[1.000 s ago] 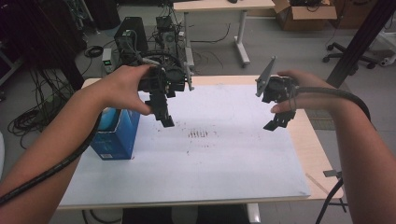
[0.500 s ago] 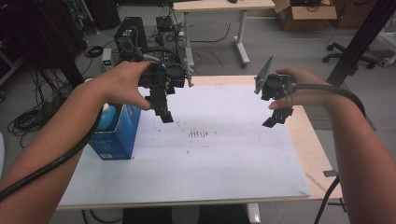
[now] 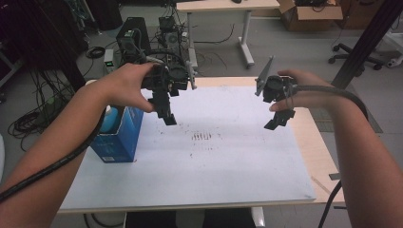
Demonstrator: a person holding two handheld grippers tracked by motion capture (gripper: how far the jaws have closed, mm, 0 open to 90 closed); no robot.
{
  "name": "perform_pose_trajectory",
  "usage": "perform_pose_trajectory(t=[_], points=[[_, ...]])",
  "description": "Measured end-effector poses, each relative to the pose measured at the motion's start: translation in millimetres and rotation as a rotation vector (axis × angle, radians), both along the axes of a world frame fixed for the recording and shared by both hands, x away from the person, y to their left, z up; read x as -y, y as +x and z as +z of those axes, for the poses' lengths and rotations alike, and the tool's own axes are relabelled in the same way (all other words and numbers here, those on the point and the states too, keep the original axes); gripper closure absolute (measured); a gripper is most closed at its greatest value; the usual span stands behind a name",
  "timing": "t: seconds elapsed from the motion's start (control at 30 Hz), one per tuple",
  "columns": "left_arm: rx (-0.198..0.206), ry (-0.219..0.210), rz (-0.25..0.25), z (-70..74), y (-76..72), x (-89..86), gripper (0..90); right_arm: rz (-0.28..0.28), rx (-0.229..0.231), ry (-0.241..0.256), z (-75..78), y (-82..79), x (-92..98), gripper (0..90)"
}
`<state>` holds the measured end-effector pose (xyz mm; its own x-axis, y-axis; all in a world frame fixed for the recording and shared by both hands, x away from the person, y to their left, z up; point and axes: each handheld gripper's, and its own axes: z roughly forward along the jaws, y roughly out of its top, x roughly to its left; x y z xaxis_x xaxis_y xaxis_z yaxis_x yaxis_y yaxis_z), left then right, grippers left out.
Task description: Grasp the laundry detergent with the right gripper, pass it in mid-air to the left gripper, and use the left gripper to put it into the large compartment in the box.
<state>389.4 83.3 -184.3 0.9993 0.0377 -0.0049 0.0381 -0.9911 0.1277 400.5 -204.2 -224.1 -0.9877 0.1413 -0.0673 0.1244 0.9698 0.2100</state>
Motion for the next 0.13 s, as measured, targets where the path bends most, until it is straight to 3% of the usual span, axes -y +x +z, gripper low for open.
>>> perform_pose_trajectory(t=[0.13], points=[[-0.019,-0.026,0.008,-4.6,-0.7,-2.4,0.2,0.007,0.005,0.01,0.8,-2.8,-4.7,2.9]])
